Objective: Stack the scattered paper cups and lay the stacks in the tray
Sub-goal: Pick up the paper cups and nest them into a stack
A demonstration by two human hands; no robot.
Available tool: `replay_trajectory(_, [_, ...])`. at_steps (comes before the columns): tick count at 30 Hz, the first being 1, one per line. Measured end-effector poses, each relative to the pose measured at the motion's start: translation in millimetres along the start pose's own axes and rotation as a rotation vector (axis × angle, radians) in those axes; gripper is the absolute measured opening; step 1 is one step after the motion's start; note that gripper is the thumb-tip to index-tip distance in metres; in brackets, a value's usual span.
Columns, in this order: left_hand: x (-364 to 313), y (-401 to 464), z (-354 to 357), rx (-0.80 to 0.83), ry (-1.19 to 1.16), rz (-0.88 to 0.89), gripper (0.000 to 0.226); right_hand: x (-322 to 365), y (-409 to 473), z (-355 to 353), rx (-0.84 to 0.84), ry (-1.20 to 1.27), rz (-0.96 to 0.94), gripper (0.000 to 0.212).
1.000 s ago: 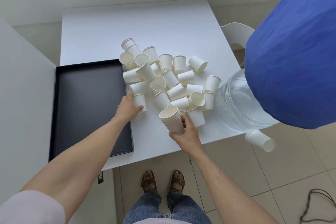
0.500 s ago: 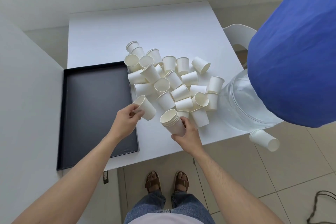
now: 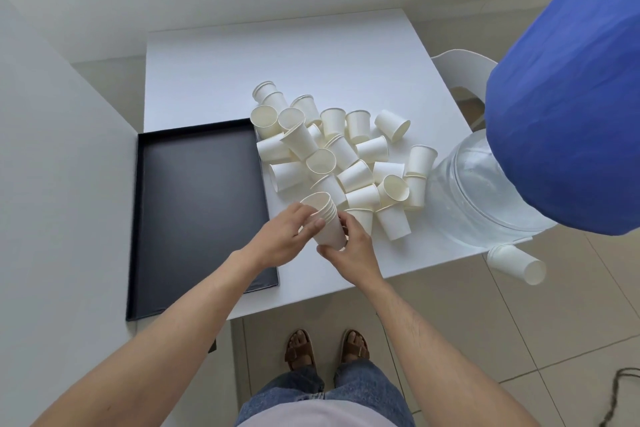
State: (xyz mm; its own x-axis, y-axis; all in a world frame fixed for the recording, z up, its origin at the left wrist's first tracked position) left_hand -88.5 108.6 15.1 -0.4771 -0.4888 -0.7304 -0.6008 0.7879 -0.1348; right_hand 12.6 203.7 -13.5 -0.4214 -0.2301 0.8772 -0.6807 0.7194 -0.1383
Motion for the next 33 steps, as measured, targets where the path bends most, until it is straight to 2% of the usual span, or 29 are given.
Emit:
replay_trajectory(2, [2,0,-4,-0.046,-0.023,0.002,0.057,-4,-2,-1,-0.011,0.015,0.027,0.059])
replay_trajectory(4, [9,6,-24,-0.235,-0.099,-0.047,0.054,-8,-3,-4,-0.032,0.014,0.051,0.062])
replay_trajectory(6, [32,16,-42,-0.433,-0.173,-0.203,0.046,-13,-3,-9,-0.051,0.008,0.067,0.063])
replay_trajectory(7, [47,21,-45,-0.481,-0.196,-0.317,0.044,-16,-3,-13,-0.057,0.005,0.076,0.062])
replay_trajectory(9, [81,27,-41,-0.488,-0.244,-0.566,0.051,-21,-3,-18,-0.057,-0.006,0.093,0.058])
replay_trajectory(11, [103,36,-34,-0.479,-0.290,-0.725,0.061,-26,-2,-25,-0.061,-0.017,0.102,0.056])
replay_trajectory(14, [117,60,-27,-0.493,-0.338,-0.794,0.066,-33,1,-36,-0.072,-0.016,0.113,0.056])
replay_trajectory(17, [125,81,-19,-0.521,-0.377,-0.843,0.061,-38,5,-47,-0.076,-0.018,0.102,0.058])
replay_trajectory(21, [133,90,-19,-0.574,-0.314,-0.847,0.027,-39,11,-57,-0.086,-0.006,0.090,0.065])
replay_trajectory(25, [126,67,-29,-0.663,-0.236,-0.816,0.022,-45,18,-62,-0.083,-0.001,0.112,0.065])
replay_trajectory(30, [74,16,-47,-0.838,-0.168,-0.590,0.014,-50,23,-62,-0.065,0.003,0.132,0.065])
replay_trajectory(33, [34,3,-46,-0.827,-0.233,-0.406,0.008,-50,23,-59,-0.041,-0.021,0.119,0.064])
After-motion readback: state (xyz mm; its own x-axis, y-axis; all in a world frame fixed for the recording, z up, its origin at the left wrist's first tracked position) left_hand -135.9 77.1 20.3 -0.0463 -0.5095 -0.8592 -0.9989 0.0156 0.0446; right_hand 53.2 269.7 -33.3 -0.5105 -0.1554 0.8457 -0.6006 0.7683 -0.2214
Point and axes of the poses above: each hand's wrist, its own y-axis towards the middle knuckle, its own z-axis out of the palm, x = y × z, the point moved 10 cm from there along y, towards the middle knuckle, and after that the axes turned 12 degrees about -x, right-handed, at the moved point
